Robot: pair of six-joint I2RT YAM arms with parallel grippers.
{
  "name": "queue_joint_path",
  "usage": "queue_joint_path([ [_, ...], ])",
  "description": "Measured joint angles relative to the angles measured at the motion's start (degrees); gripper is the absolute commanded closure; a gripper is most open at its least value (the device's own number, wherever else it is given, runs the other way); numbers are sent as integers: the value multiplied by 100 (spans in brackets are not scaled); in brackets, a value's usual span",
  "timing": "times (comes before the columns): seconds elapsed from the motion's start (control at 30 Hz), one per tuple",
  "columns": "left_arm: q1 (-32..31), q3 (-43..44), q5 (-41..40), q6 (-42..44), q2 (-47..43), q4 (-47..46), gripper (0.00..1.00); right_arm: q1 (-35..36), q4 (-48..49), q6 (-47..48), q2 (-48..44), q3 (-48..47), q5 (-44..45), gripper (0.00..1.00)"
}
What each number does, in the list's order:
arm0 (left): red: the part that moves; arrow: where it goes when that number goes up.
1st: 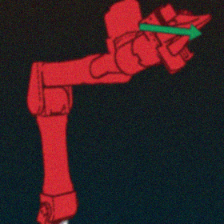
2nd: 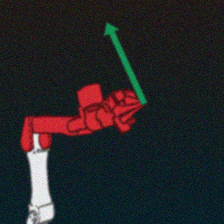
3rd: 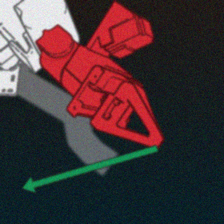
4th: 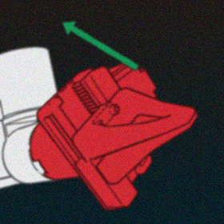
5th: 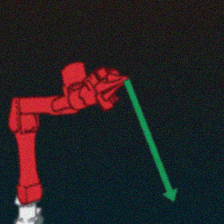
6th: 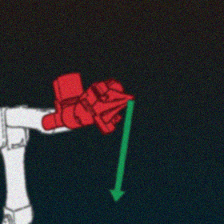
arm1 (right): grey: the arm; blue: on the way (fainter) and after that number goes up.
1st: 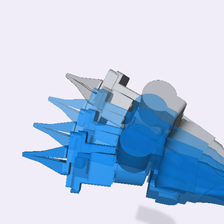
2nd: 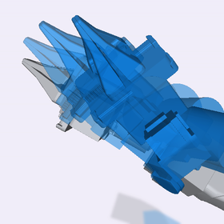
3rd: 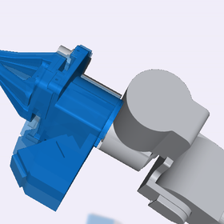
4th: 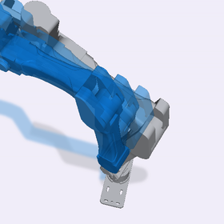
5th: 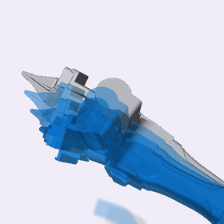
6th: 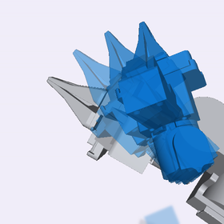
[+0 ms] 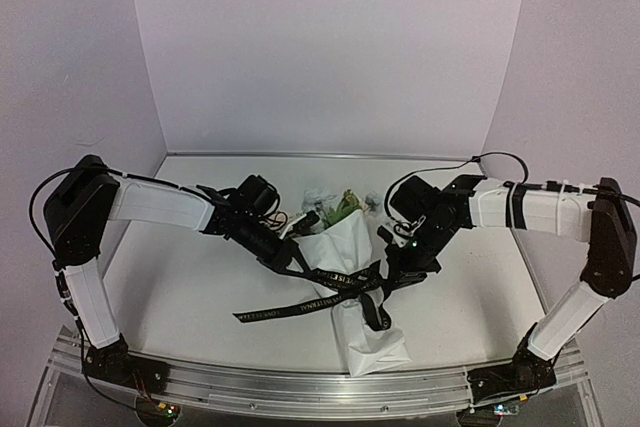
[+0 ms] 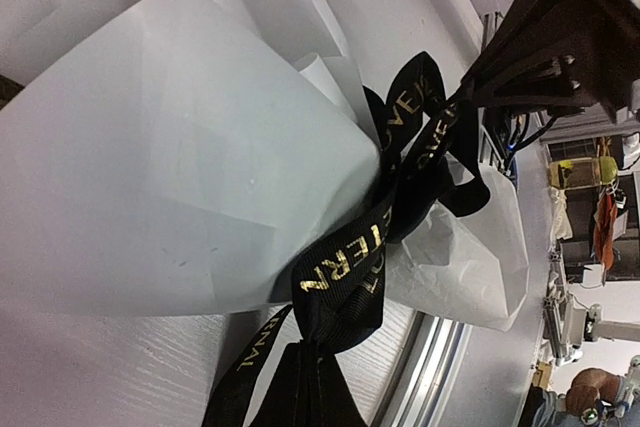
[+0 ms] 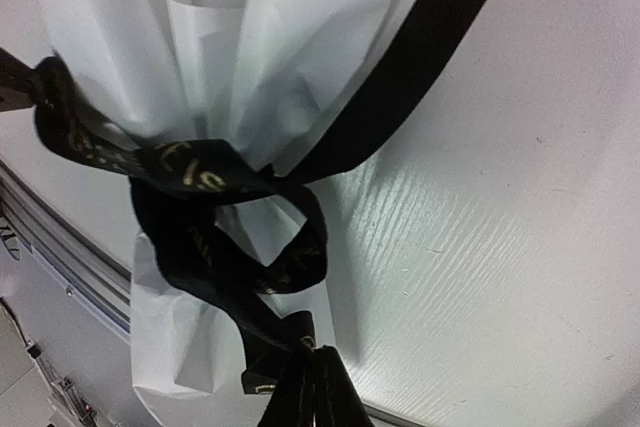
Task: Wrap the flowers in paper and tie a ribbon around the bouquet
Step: Tie the half-tied ribbon around the folded bouquet.
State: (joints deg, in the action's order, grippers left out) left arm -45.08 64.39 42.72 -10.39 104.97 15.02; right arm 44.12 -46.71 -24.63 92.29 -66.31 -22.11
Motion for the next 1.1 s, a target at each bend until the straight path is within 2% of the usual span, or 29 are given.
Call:
queue_joint_path([
  [0.23, -68, 152, 2, 7, 13, -4, 100, 0, 249, -31, 31, 507, 68, 69],
  [0.47, -99, 161, -2, 21, 21, 2, 100, 39, 428, -177, -397, 729, 183, 59],
  [0.8, -99, 211, -1, 53, 36, 49, 100, 534, 495, -185, -826, 740, 381, 51],
  [1.1, -99, 231, 0, 75, 39, 93, 100, 957, 200, 5, -572, 685, 597, 60],
])
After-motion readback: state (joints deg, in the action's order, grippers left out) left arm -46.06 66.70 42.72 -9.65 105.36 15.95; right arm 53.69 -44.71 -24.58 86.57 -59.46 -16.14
